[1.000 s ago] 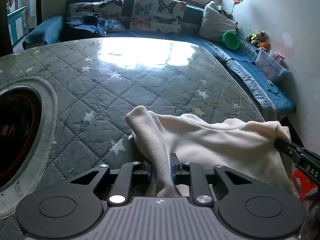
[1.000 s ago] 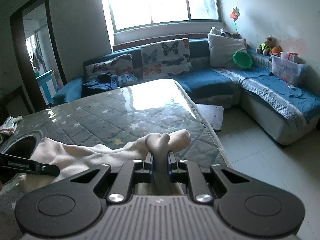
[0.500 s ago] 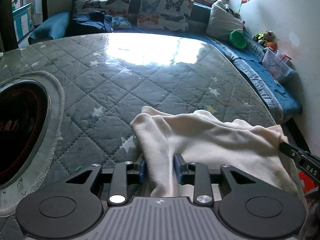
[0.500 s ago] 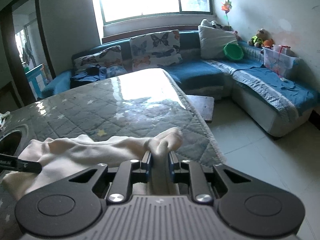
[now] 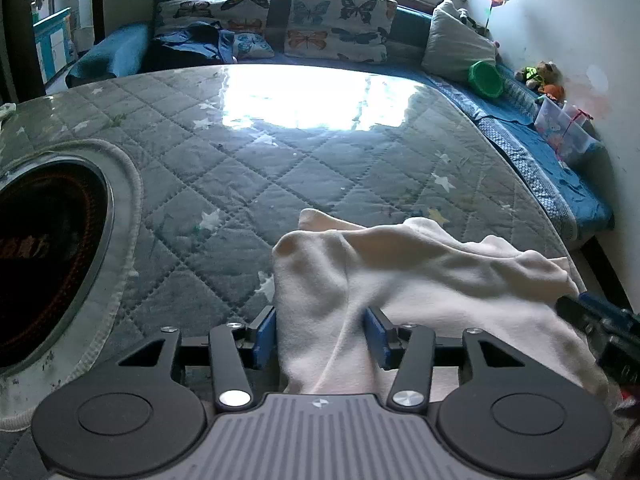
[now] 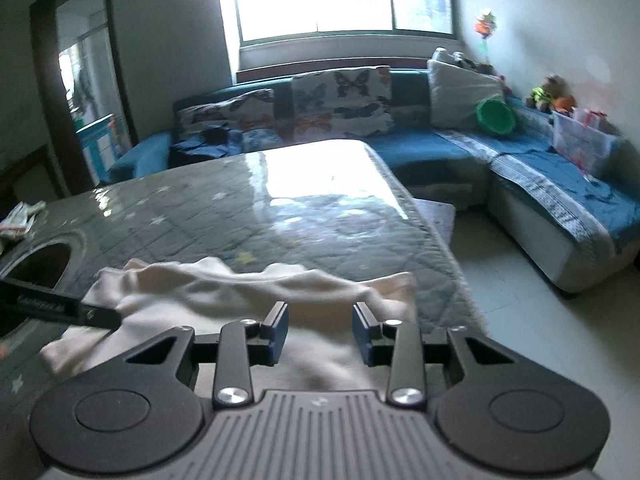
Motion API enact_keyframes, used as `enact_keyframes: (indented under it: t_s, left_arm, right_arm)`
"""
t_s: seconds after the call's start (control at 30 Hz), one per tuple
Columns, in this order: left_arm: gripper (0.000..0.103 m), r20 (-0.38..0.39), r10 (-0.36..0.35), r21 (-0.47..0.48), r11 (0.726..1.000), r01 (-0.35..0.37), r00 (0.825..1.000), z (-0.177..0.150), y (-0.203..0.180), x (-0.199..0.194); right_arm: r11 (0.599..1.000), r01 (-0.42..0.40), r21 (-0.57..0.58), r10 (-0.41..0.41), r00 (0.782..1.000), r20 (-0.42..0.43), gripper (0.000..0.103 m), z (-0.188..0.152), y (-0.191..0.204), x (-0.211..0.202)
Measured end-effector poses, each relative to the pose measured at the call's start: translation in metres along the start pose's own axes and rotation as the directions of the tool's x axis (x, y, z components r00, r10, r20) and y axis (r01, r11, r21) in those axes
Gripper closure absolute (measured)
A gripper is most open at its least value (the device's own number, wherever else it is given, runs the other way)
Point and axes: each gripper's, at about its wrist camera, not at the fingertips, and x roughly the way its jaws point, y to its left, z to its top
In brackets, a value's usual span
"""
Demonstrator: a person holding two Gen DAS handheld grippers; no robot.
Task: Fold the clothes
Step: 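Lower the sweatshirt onto the mattress and open both grippers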
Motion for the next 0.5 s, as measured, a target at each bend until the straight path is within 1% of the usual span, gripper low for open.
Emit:
enact_keyframes:
  t_s: [0.07,0.13,0.2,0.5]
  left_arm:
    - [0.049,0.002,0.005,-0.001,1.000,-0.005,1.000,-0.001,0.000,0.000]
    - [0.048,0.003,0.008,-0.002,1.000,-0.008,1.000,-0.001,0.001,0.001]
    - [0.047,0.004,0.010,-0.003,1.000,-0.010,1.000,-0.001,0.001,0.001]
    - [0.042,0.005,0.024,-0.017,1.000,-0.024,1.000,-0.004,0.007,0.001]
  right_arm:
    - [1.000,-0.019,-0.014,0.019,1.000,-0.004,0.059,-0.001,0.008,0.000]
    - [0.999,-0.038,-0.028,0.038,0.999,-0.009,0.059,-0.003,0.016,0.001]
    - [0.997,-0.053,-0.049,0.052,0.998,-0.021,0.054,-0.007,0.023,0.002]
    - [0.992,-0.067,-0.106,0.062,0.997,-0.047,0.051,-0.026,0.043,0.003]
